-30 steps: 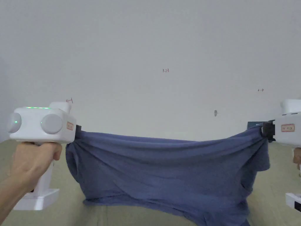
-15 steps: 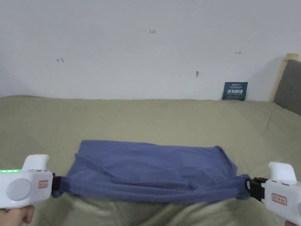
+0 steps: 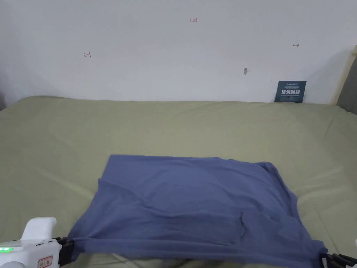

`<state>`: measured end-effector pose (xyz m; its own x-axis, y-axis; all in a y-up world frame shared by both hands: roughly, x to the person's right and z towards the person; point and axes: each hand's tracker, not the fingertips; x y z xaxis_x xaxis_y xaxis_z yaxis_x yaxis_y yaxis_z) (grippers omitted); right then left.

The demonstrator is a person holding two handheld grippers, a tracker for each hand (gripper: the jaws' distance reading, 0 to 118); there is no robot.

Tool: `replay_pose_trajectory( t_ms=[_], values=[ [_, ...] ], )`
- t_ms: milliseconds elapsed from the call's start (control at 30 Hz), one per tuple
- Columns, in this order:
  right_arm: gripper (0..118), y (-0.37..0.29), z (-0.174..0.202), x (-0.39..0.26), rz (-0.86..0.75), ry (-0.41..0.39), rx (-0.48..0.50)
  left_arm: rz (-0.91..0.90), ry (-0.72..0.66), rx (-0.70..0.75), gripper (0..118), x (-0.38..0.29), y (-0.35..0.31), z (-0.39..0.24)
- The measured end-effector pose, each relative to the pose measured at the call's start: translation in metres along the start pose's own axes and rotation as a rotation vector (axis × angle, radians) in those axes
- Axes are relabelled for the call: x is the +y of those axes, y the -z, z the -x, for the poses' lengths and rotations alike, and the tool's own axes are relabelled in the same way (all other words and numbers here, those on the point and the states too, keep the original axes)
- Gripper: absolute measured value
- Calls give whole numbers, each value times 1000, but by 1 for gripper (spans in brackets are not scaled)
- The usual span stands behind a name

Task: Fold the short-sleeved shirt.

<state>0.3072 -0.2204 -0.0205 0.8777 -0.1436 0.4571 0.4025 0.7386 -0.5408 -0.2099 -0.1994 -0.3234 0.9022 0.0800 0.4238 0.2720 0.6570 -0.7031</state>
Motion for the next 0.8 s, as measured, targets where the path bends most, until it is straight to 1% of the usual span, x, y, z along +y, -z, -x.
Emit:
replay_pose_trajectory(
  t_ms=[133,200,233,267,300,333,367,400,433,467,500,533,567,600,633,700,733,767,800],
  values=[
    [3,5,-4,-6,19,28,3,26,-24,-8,2,-7,5,3],
    [3,6,-1,-9,28,26,2,34,-33,-8,2,-9,8,4],
    [5,7,0,-9,30,21,-1,34,-40,-8,2,-11,10,4],
    [28,7,0,-9,32,22,0,34,-44,-12,3,-11,9,3],
    [28,7,0,-10,37,33,15,31,-49,-15,6,-11,9,3],
    [39,6,1,-8,33,35,9,30,-51,-15,12,-10,8,3],
    [51,4,3,-7,24,35,3,20,-59,10,20,-11,5,0],
    [90,4,3,-5,23,34,6,2,-54,22,55,-11,2,-2],
    [117,0,5,-3,14,35,6,-48,-57,5,94,-11,-1,-2],
    [118,-8,3,1,-107,43,-10,-58,-66,10,118,-9,-7,-5],
    [118,-11,6,2,-27,40,31,-112,-79,15,118,-1,-14,-6],
    [118,-14,9,4,-31,40,32,-138,-76,9,118,5,-19,-6],
    [118,-19,19,8,-55,31,34,-125,-56,-13,118,15,-26,-10],
    [115,-24,26,10,-81,13,40,-137,-58,-19,114,22,-33,-14],
    [102,-30,32,10,-116,-4,38,-181,-61,-38,100,3,-45,-26],
    [2,-36,50,10,-182,-19,-19,-207,-49,-42,1,3,-53,-35],
    [2,-39,55,7,-197,-10,-29,-237,-44,-27,0,2,-56,-40],
    [2,-42,58,9,-234,-30,-31,-245,-27,-26,0,-1,-49,-38],
    [2,-45,60,9,-210,-27,-18,-252,-35,-23,0,-3,-50,-39]
  ],
)
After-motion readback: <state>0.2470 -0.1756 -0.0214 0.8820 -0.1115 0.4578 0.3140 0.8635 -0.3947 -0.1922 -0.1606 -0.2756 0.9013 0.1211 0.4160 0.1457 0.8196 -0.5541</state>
